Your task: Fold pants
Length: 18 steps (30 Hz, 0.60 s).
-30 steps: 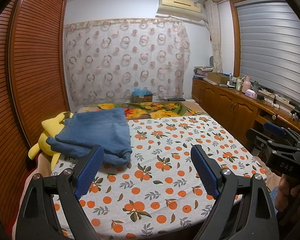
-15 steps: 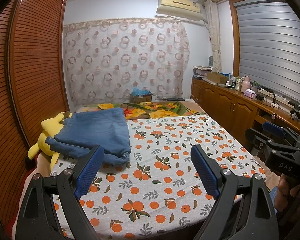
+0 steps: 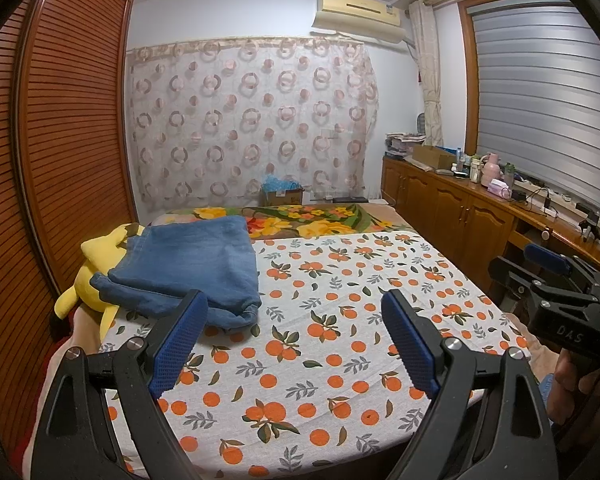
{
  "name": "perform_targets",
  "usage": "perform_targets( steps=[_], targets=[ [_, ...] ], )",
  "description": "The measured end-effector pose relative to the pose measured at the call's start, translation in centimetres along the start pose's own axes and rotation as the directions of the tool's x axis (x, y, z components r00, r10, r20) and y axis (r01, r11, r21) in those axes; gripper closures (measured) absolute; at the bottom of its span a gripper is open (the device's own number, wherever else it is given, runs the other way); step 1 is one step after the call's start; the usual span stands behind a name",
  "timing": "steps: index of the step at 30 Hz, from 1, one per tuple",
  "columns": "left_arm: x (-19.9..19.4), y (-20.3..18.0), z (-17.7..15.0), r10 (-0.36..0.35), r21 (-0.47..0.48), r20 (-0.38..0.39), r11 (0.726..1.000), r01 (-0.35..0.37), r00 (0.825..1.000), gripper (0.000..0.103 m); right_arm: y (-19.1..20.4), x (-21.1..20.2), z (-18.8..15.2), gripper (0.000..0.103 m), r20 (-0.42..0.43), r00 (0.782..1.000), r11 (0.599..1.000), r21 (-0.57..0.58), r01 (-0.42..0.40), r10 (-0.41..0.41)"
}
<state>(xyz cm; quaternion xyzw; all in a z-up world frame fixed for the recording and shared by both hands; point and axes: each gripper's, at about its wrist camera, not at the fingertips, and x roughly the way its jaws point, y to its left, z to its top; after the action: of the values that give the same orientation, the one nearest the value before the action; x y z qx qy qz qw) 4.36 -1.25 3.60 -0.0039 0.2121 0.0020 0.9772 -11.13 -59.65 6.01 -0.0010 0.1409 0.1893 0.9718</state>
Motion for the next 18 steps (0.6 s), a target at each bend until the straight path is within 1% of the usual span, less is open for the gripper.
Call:
perform_targets(
  steps=[18],
  targets=[
    [-0.05,-0.13,-0.02,0.002,-0.001,0.001,1.000,-0.002,1.000,0.014,0.04,0.01,-0.04,0.017,0.000,1.000,1.000,0.001,0.000,0.000]
  ],
)
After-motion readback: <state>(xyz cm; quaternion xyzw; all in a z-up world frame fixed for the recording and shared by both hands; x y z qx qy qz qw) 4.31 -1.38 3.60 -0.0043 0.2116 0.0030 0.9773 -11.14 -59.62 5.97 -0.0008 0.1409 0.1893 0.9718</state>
